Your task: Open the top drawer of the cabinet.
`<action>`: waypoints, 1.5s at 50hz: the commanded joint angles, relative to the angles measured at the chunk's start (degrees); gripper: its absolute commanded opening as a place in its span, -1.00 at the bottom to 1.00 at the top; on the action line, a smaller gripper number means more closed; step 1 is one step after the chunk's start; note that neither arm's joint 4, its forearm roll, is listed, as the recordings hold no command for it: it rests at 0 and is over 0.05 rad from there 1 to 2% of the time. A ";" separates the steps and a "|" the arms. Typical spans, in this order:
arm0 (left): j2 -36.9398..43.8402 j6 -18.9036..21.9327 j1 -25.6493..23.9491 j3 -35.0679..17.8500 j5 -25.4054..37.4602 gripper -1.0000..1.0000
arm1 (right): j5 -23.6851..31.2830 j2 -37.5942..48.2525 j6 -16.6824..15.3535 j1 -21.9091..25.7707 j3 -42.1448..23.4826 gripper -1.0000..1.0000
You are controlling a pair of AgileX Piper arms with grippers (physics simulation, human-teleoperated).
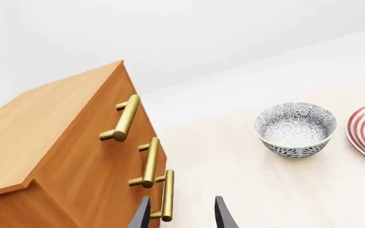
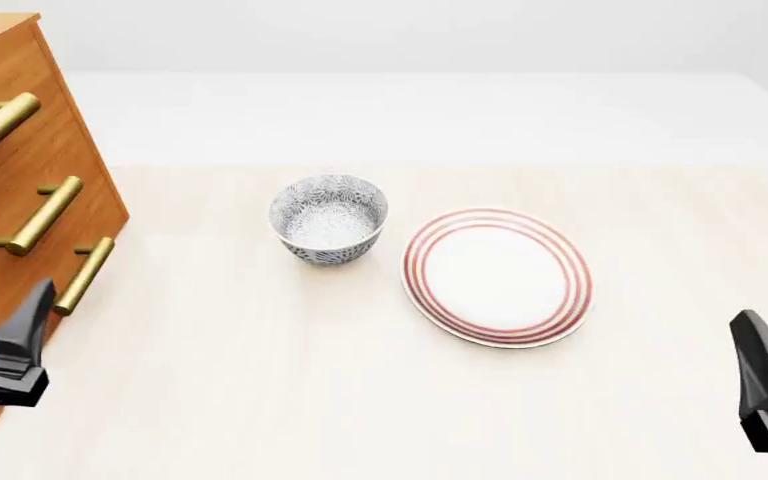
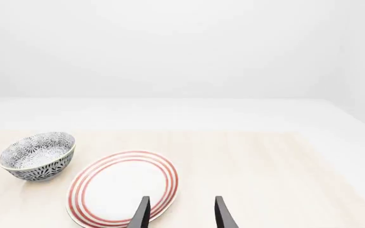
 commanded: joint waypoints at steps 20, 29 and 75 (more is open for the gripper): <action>7.35 24.91 -0.40 -11.21 4.53 1.00 | 0.06 -0.08 0.03 0.02 0.00 1.00; 11.02 30.75 -0.98 -14.29 4.24 1.00 | 0.13 -0.14 0.02 0.04 0.00 1.00; 23.64 55.74 3.38 -17.22 -6.86 1.00 | 0.12 -0.15 0.04 0.02 0.00 1.00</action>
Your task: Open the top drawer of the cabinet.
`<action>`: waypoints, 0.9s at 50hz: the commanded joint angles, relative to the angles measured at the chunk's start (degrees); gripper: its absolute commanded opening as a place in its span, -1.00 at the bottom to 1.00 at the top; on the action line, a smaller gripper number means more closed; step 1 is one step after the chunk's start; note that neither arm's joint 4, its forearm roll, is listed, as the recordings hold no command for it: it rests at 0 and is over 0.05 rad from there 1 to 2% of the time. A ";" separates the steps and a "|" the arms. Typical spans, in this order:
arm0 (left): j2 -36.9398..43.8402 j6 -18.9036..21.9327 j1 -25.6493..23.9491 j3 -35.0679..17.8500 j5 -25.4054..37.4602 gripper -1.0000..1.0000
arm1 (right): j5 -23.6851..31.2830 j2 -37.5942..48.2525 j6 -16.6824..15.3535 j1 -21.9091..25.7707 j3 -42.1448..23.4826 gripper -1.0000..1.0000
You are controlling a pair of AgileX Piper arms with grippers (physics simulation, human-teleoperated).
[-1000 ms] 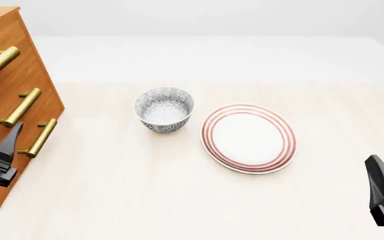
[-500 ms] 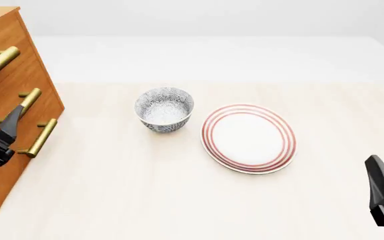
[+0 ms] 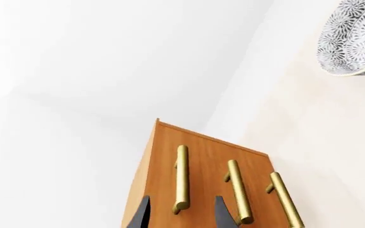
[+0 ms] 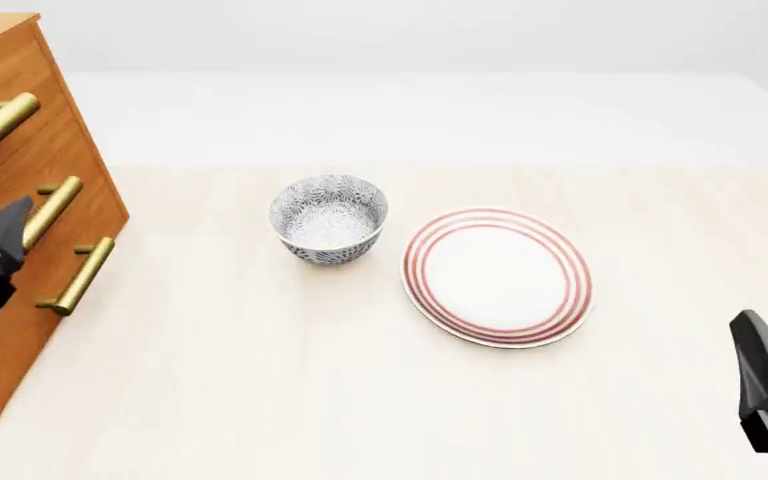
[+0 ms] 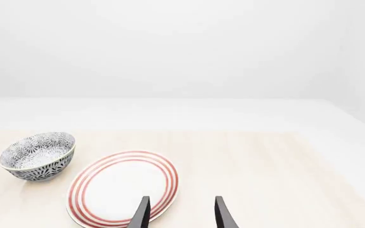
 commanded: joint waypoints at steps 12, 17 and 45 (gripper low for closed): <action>13.51 8.58 -0.53 2.52 -17.88 1.00 | 0.00 0.00 -0.01 -0.01 0.00 1.00; 18.10 11.38 -0.45 4.09 -24.22 1.00 | 0.00 0.00 0.01 -0.01 0.00 1.00; 28.83 15.23 5.50 4.84 -37.56 1.00 | 0.00 0.00 0.01 -0.02 0.00 1.00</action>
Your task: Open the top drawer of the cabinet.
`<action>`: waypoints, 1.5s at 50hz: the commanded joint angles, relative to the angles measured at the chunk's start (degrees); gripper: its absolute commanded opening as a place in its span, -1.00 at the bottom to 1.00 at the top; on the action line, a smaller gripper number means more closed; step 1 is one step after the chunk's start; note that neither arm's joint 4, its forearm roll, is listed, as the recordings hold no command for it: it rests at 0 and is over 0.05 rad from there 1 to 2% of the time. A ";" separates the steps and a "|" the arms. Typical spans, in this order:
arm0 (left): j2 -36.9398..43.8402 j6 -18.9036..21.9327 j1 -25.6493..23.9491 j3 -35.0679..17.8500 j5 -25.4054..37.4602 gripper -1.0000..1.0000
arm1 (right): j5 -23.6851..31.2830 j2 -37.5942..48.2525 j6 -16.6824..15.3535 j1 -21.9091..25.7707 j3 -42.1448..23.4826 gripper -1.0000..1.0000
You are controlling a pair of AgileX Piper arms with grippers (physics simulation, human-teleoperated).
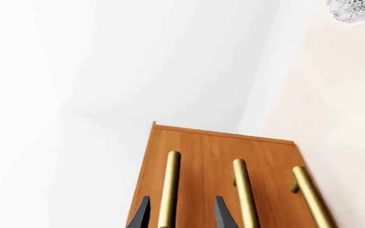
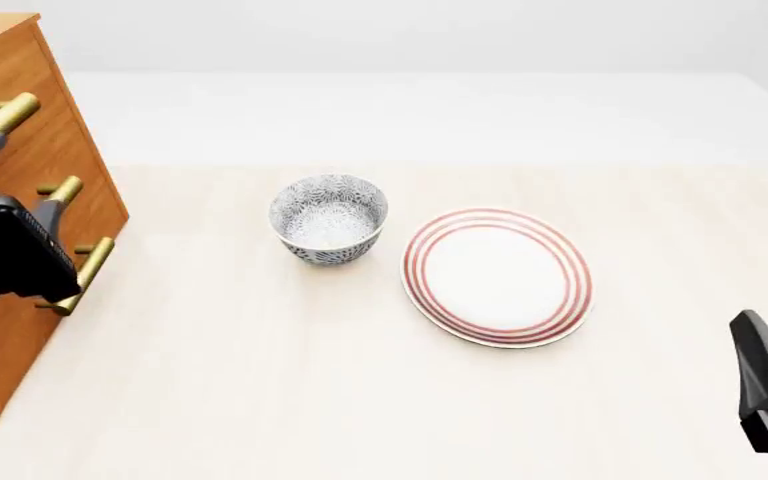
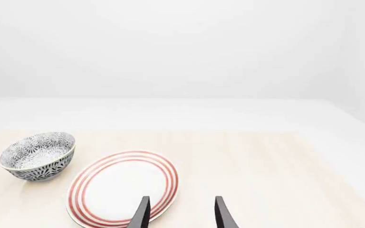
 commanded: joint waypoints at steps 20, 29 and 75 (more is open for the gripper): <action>6.10 -0.37 7.28 -1.35 -5.81 1.00 | -0.01 -0.01 -0.01 0.00 0.00 1.00; 6.80 -0.58 9.77 -0.56 -7.66 1.00 | 0.00 0.00 0.01 0.00 0.00 1.00; 7.61 1.35 11.15 -3.81 -6.38 -1.00 | 0.00 -0.01 -0.04 -0.01 0.00 1.00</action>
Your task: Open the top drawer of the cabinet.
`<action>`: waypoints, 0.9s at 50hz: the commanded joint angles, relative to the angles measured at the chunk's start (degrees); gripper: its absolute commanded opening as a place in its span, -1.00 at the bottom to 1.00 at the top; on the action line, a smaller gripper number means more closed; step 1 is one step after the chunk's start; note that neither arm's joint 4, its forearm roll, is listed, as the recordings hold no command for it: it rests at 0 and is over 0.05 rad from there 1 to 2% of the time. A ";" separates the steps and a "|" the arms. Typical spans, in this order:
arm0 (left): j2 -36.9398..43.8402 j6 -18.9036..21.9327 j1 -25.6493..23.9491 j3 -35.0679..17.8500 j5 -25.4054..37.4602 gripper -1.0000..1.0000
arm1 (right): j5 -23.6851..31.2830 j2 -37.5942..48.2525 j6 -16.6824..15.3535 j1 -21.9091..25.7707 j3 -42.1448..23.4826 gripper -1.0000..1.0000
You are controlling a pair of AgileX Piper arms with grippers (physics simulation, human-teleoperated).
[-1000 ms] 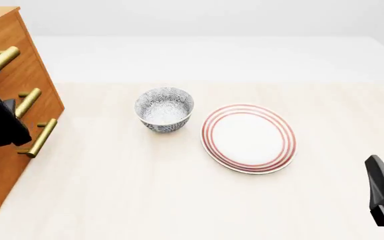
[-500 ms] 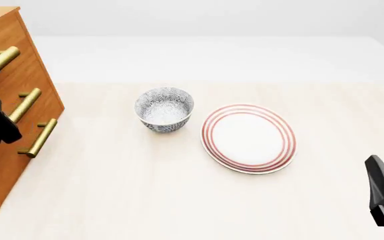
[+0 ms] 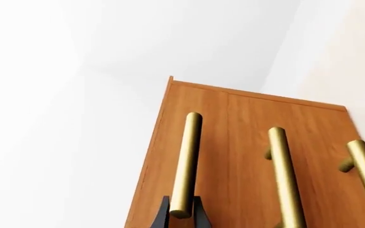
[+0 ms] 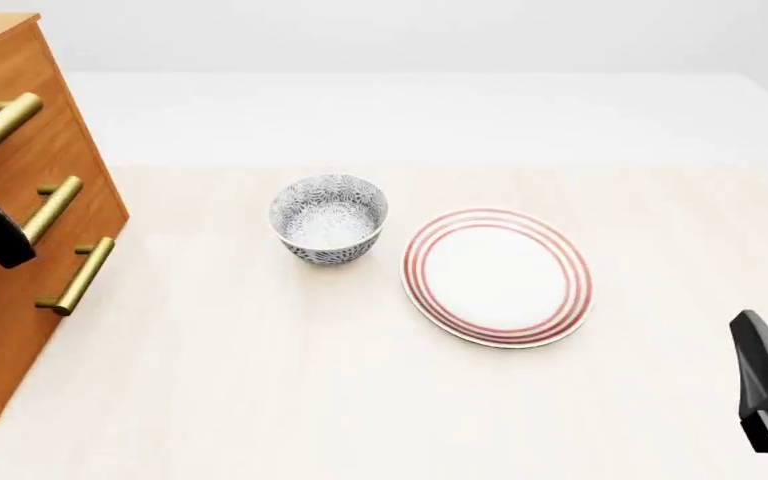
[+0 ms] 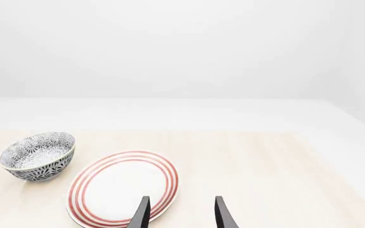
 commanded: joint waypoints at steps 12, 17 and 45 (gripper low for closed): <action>-2.51 2.70 -2.22 0.85 2.89 -1.00 | 0.00 0.00 0.00 0.00 0.00 1.00; -2.55 3.33 -3.47 0.51 3.16 -1.00 | 0.00 0.00 -0.01 0.00 0.00 1.00; -3.77 3.77 -9.32 -1.99 6.21 -1.00 | 0.00 0.00 -0.01 0.01 0.00 1.00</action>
